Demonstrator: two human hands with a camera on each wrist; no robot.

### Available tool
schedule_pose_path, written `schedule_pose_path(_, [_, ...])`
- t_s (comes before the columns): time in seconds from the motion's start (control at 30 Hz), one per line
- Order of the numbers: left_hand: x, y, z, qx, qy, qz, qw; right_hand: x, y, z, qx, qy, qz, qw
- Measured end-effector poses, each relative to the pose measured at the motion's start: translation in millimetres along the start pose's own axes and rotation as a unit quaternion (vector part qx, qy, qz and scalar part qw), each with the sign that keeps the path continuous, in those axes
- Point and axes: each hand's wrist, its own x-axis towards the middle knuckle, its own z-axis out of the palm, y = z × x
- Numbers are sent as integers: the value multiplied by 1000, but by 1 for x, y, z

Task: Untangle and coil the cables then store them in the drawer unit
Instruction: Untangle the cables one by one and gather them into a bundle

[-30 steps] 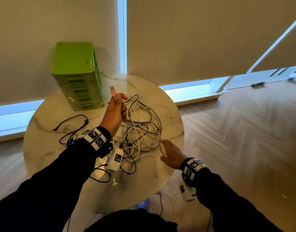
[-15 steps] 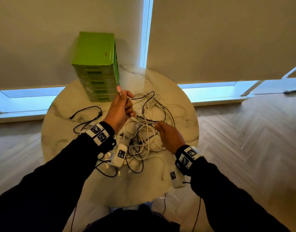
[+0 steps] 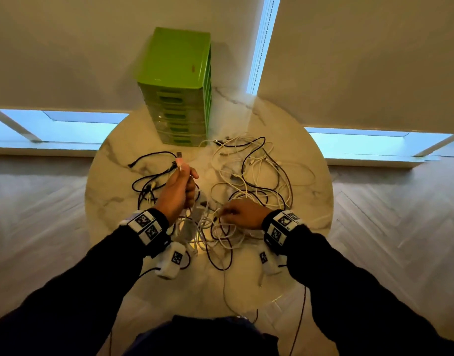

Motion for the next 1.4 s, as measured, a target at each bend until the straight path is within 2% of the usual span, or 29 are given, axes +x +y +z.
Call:
schedule_pose_path(0.13, [-5,5,-4,13,8,8,1000,32,-1,6,-35,76,38,996])
schedule_pose_path(0.2, [-8,-3,-7,49,11,5,999,43,-6,21,-33,92,33,995])
schedule_pose_path(0.33, [-15,-38,-20,157,61,-21,985,49,-12,43,7,96,57,994])
schedule_pose_path(0.4, [-19,-55,-26,213,63,-46,974,47,-13,46,19,107,59,992])
schedule_pose_path(0.53, [-25,-71,-21,274,33,-127,953,43,-16,41,32,149,18,988])
schedule_pose_path(0.63, [-28,-73,-12,284,-10,-99,954,40,-16,34,29,166,-7,986])
schedule_pose_path(0.73, [-28,-68,-11,278,-15,-61,958,39,-17,31,7,129,1,992])
schedule_pose_path(0.87, [-34,-56,-19,224,0,-55,973,44,-9,40,-79,78,60,992])
schedule_pose_path(0.93, [-30,-56,-28,188,35,-50,980,43,4,43,-98,85,109,985])
schedule_pose_path(0.97, [-32,-51,-29,184,45,-35,981,35,6,40,-97,114,114,982])
schedule_pose_path(1.1, [-28,-49,-47,152,112,-52,981,28,9,30,-74,282,70,954])
schedule_pose_path(1.17, [-31,-49,-53,149,141,-33,978,24,-7,19,-16,335,50,941])
schedule_pose_path(1.27, [-32,-42,-48,58,129,9,990,17,-36,-9,183,367,-26,912])
schedule_pose_path(1.33, [-31,-29,-29,-30,86,27,995,1,-56,-28,242,374,-68,893])
schedule_pose_path(1.4, [-26,-17,-11,-134,75,25,988,-8,-68,-35,261,353,-94,894])
